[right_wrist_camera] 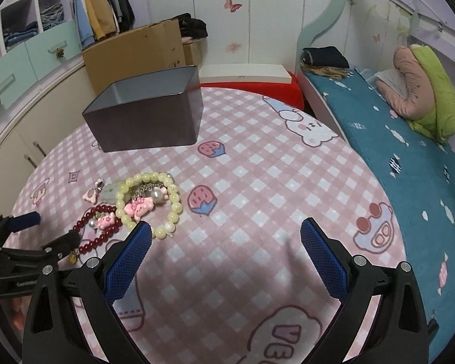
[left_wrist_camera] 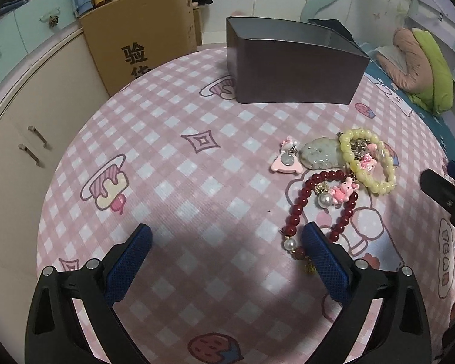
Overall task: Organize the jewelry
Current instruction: 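Grasp the red bead bracelet with the left tool while the right tool grasps the pale yellow bead bracelet, then carry both bracelets into the grey metal box and open both tools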
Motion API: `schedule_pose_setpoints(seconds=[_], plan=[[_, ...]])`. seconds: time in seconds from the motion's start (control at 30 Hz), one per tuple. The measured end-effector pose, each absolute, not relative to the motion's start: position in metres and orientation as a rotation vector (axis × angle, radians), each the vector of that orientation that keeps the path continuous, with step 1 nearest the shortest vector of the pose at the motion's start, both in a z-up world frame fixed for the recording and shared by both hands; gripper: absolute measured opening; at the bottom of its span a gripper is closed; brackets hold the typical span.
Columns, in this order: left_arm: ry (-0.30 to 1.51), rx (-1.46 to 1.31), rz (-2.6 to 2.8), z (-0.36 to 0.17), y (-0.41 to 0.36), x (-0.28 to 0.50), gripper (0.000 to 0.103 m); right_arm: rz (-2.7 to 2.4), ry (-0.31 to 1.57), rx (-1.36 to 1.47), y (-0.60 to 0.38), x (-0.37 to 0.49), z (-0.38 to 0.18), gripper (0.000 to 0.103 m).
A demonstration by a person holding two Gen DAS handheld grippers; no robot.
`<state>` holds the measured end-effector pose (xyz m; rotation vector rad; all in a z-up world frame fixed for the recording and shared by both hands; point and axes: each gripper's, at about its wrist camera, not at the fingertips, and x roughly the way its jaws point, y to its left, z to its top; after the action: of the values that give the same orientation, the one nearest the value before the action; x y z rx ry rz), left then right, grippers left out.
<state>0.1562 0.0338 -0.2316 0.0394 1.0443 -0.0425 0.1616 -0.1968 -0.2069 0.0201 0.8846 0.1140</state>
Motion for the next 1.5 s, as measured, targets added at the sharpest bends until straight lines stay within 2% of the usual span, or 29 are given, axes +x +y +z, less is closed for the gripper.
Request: schedule_pose_setpoints(seconds=[0.07, 0.13, 0.17, 0.23, 0.27, 0.33, 0.4, 0.47, 0.5, 0.53, 0.57, 0.63, 0.73, 0.8, 1.2, 1.3, 1.5], plan=[[1.023, 0.053, -0.067, -0.229, 0.031, 0.152, 0.083, 0.117, 0.89, 0.014, -0.194, 0.167, -0.209, 0.095], [1.003, 0.08, -0.112, -0.226, 0.024, 0.147, 0.063, 0.126, 0.896, 0.004, -0.191, 0.172, -0.211, 0.095], [0.998, 0.092, -0.13, -0.224, 0.02, 0.145, 0.058, 0.128, 0.9, -0.002, -0.189, 0.174, -0.213, 0.095], [0.988, 0.111, -0.161, -0.223, 0.015, 0.143, 0.042, 0.129, 0.901, -0.019, -0.185, 0.18, -0.215, 0.095], [0.984, 0.117, -0.17, -0.223, 0.013, 0.142, 0.038, 0.13, 0.902, -0.025, -0.183, 0.183, -0.216, 0.095], [0.96, 0.134, -0.191, -0.223, 0.012, 0.141, 0.017, 0.138, 0.906, -0.033, -0.179, 0.188, -0.218, 0.095], [0.956, 0.13, -0.189, -0.224, 0.016, 0.142, 0.01, 0.147, 0.91, -0.04, -0.176, 0.193, -0.22, 0.095], [0.958, 0.107, -0.199, -0.223, 0.02, 0.144, 0.01, 0.154, 0.917, -0.043, -0.174, 0.197, -0.222, 0.095], [0.957, 0.098, -0.202, -0.223, 0.022, 0.142, 0.01, 0.162, 0.914, -0.045, -0.172, 0.198, -0.223, 0.091], [0.955, 0.091, -0.205, -0.223, 0.024, 0.142, 0.01, 0.165, 0.914, -0.049, -0.171, 0.199, -0.223, 0.086], [0.952, 0.088, -0.21, -0.223, 0.024, 0.142, 0.01, 0.168, 0.918, -0.054, -0.17, 0.2, -0.225, 0.068], [0.952, 0.068, -0.213, -0.222, 0.027, 0.141, 0.01, 0.194, 0.921, -0.035, -0.169, 0.203, -0.224, 0.064], [0.947, 0.035, -0.229, -0.22, 0.033, 0.14, 0.009, 0.207, 0.923, -0.04, -0.167, 0.205, -0.222, 0.051], [0.934, 0.016, -0.24, -0.214, 0.036, 0.138, 0.009, 0.241, 0.936, -0.013, -0.167, 0.206, -0.222, 0.038], [0.902, -0.015, -0.283, -0.203, 0.039, 0.134, 0.009, 0.356, 1.002, 0.09, -0.168, 0.207, -0.23, 0.025], [0.903, -0.016, -0.286, -0.202, 0.039, 0.132, 0.009, 0.385, 1.006, 0.119, -0.168, 0.209, -0.231, 0.014], [0.897, -0.04, -0.295, -0.198, 0.041, 0.132, 0.009, 0.386, 0.993, 0.109, -0.163, 0.212, -0.23, 0.01]])
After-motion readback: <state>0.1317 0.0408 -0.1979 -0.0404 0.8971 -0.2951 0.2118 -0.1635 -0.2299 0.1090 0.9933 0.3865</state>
